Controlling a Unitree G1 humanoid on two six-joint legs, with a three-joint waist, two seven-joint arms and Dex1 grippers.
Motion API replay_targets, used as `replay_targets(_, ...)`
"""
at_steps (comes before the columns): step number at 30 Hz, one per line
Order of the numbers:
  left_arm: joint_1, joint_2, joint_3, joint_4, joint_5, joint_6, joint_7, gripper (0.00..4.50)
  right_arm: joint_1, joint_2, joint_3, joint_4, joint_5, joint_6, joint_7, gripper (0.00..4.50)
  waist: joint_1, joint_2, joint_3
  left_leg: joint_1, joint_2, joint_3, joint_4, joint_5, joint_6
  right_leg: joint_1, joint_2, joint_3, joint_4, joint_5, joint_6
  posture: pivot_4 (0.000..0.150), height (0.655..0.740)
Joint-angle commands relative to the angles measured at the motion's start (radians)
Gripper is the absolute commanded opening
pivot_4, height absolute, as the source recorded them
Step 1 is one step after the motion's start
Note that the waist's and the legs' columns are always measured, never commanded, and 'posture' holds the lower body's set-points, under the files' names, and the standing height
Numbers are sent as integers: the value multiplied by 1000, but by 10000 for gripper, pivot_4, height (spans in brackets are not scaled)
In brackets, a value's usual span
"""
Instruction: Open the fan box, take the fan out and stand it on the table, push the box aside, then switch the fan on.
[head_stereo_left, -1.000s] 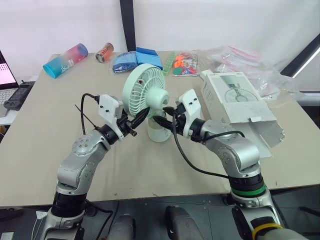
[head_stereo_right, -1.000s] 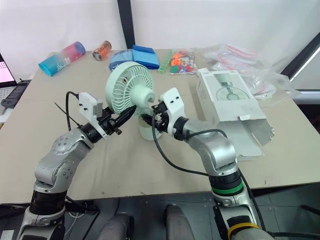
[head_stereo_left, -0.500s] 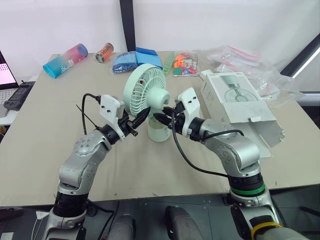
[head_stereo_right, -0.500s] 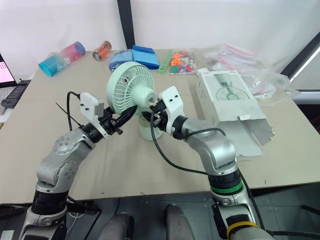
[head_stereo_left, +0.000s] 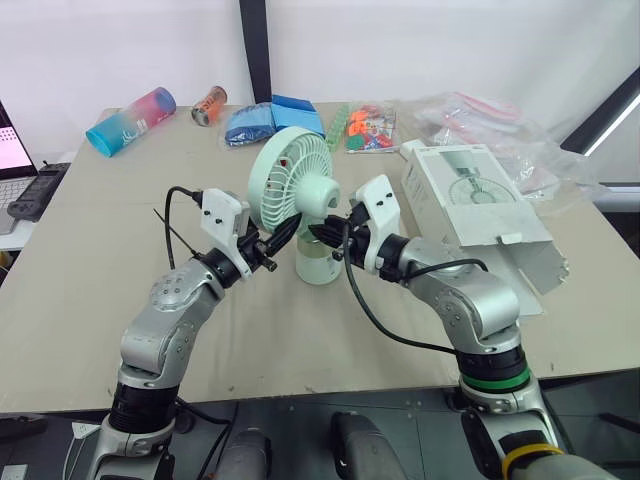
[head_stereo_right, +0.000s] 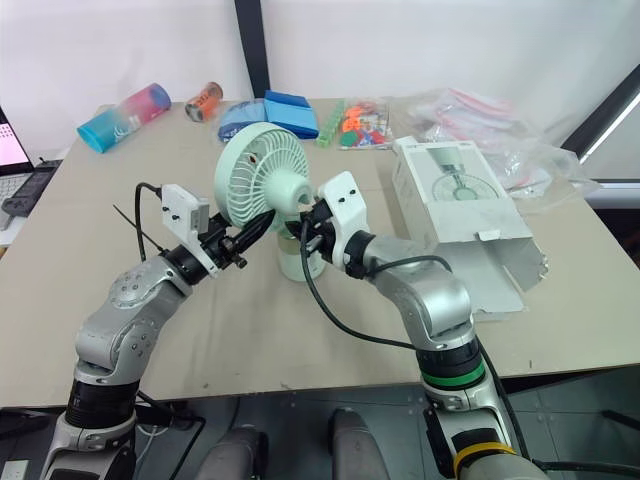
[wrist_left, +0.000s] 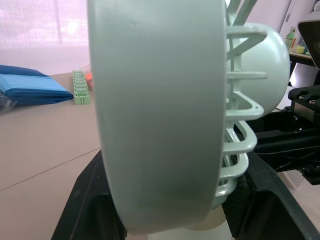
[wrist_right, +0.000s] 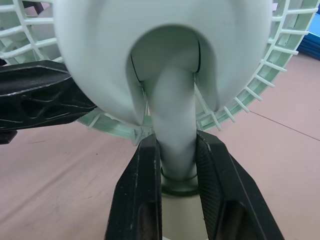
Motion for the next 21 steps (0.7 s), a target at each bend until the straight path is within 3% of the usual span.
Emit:
replay_targets(1,-22,-8,3,-52,-14,-28,-4,18121,-19,3,-7,-7,8,-13,4,3619,0,0,0,0,0,0,0,0,0,0,0,0,0,0,0,1500,7400)
replay_targets(5,-12,-9,4,-62,-30,-14,-10,18121,-20,2,-3,-2,4,-19,7,3619,0,0,0,0,0,0,0,0,0,0,0,0,0,0,0,1500,7400)
replay_targets(7,-7,-9,7,-66,-45,-1,-14,28225,-21,1,-2,1,2,-22,9,3619,0,0,0,0,0,0,0,0,0,0,0,0,0,0,0,1500,7400)
replay_targets(9,-3,-6,5,-69,-51,5,-23,34929,-22,1,-1,3,0,-25,9,3619,0,0,0,0,0,0,0,0,0,0,0,0,0,0,0,1500,7400)
replay_targets(10,-3,-5,5,-69,-53,6,-24,34929,-22,2,-1,4,-2,-28,9,3619,0,0,0,0,0,0,0,0,0,0,0,0,0,0,0,1500,7400)
replay_targets(11,-3,-3,6,-69,-55,7,-25,41156,-22,2,-1,6,-3,-30,9,3619,-1,0,0,0,0,0,0,0,0,0,0,0,0,0,0,1500,7400)
replay_targets(12,-3,-2,9,-69,-60,8,-26,44014,-22,2,-1,7,-4,-32,9,3619,-3,0,0,0,0,0,0,0,0,0,0,0,0,0,0,1500,7400)
replay_targets(21,-1,85,69,-55,-96,23,-74,44700,-12,-6,-17,25,-2,-74,31,3619,-7,0,-1,1,0,0,0,0,0,0,0,0,1,0,0,1500,7400)
